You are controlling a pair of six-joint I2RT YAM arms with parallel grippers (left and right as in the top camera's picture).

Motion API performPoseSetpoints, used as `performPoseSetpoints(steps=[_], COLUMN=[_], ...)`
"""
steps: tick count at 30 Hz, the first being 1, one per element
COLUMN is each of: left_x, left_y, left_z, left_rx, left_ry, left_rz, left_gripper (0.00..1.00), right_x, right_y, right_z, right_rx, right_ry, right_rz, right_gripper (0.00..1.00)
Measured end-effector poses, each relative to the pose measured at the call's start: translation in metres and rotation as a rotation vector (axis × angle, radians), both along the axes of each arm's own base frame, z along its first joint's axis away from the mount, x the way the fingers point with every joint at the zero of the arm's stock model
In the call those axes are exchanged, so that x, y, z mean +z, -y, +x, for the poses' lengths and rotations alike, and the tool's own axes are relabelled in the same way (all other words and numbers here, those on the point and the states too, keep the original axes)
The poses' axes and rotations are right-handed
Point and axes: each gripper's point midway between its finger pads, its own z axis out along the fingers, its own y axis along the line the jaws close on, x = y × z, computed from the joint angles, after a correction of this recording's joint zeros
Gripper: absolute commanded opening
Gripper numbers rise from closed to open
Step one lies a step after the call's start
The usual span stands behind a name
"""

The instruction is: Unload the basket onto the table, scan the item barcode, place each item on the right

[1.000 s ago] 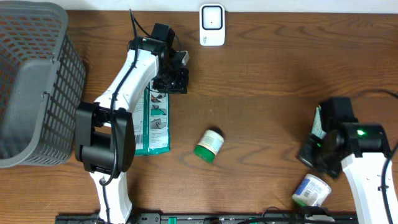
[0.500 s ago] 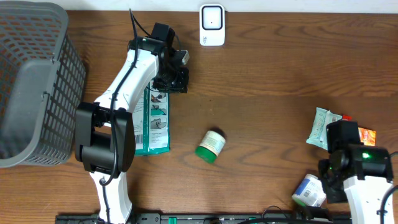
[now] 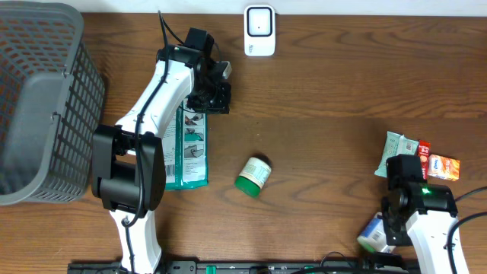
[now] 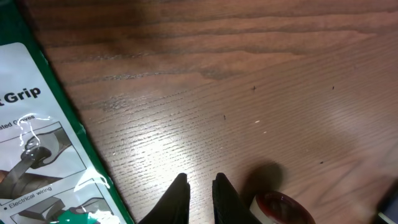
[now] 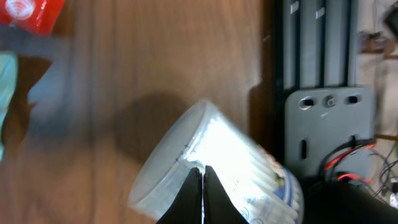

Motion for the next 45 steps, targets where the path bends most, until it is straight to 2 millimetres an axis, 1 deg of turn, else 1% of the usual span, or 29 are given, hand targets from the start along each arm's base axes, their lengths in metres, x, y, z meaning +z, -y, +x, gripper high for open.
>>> performPoseSetpoints(steps=[1, 3, 4, 5, 8, 10, 13, 16, 18, 19, 21, 25, 27, 28, 31, 35, 38, 41, 45], left_x=[0.000, 0.000, 0.000, 0.000, 0.000, 0.000, 0.000, 0.000, 0.000, 0.000, 0.000, 0.000, 0.000, 0.000, 0.000, 0.001, 0.001, 0.001, 0.001], left_y=[0.000, 0.000, 0.000, 0.000, 0.000, 0.000, 0.000, 0.000, 0.000, 0.000, 0.000, 0.000, 0.001, 0.001, 0.001, 0.001, 0.001, 0.001, 0.001], left_z=[0.000, 0.001, 0.001, 0.001, 0.000, 0.001, 0.001, 0.001, 0.001, 0.001, 0.001, 0.001, 0.002, 0.002, 0.003, 0.004, 0.004, 0.004, 0.004], left_rx=[0.000, 0.000, 0.000, 0.000, 0.000, 0.000, 0.000, 0.000, 0.000, 0.000, 0.000, 0.000, 0.000, 0.000, 0.000, 0.000, 0.000, 0.000, 0.000], left_ry=[0.001, 0.002, 0.002, 0.002, 0.002, 0.002, 0.003, 0.004, 0.005, 0.005, 0.005, 0.006, 0.009, 0.010, 0.014, 0.015, 0.017, 0.017, 0.018], left_rz=[0.000, -0.001, -0.001, -0.001, 0.000, -0.001, -0.001, -0.001, -0.001, -0.001, -0.001, -0.002, -0.002, -0.003, -0.004, -0.004, -0.004, -0.004, -0.005], left_gripper=[0.15, 0.15, 0.15, 0.15, 0.15, 0.15, 0.15, 0.15, 0.15, 0.15, 0.15, 0.15, 0.15, 0.15, 0.15, 0.15, 0.15, 0.15, 0.15], right_x=[-0.001, -0.001, -0.001, -0.005, -0.020, -0.019, -0.010, 0.012, 0.028, 0.034, 0.042, 0.058, 0.069, 0.076, 0.082, 0.084, 0.080, 0.072, 0.069], right_y=[-0.005, -0.017, -0.025, -0.036, -0.060, -0.069, -0.075, -0.077, -0.077, -0.076, -0.071, -0.053, -0.048, -0.045, -0.042, -0.040, -0.028, -0.018, -0.013], right_z=[0.006, 0.025, 0.037, 0.044, 0.037, 0.038, 0.048, 0.065, 0.066, 0.062, 0.047, -0.005, -0.025, -0.032, -0.032, -0.038, -0.046, -0.051, -0.053], right_rx=[0.020, 0.074, 0.113, 0.159, 0.255, 0.330, 0.476, 0.652, 0.711, 0.718, 0.677, 0.426, 0.320, 0.264, 0.210, 0.119, 0.001, -0.117, -0.197], right_ry=[0.021, 0.100, 0.144, 0.165, 0.125, 0.127, 0.161, 0.208, 0.203, 0.187, 0.119, -0.069, -0.118, -0.114, -0.048, 0.022, 0.051, 0.046, 0.036], right_rz=[0.029, 0.104, 0.152, 0.215, 0.353, 0.402, 0.424, 0.412, 0.408, 0.406, 0.394, 0.338, 0.309, 0.282, 0.250, 0.216, 0.140, 0.074, 0.035], right_gripper=[0.01, 0.01, 0.01, 0.01, 0.01, 0.01, 0.01, 0.01, 0.01, 0.01, 0.01, 0.01, 0.02, 0.02, 0.01, 0.02, 0.02, 0.02, 0.04])
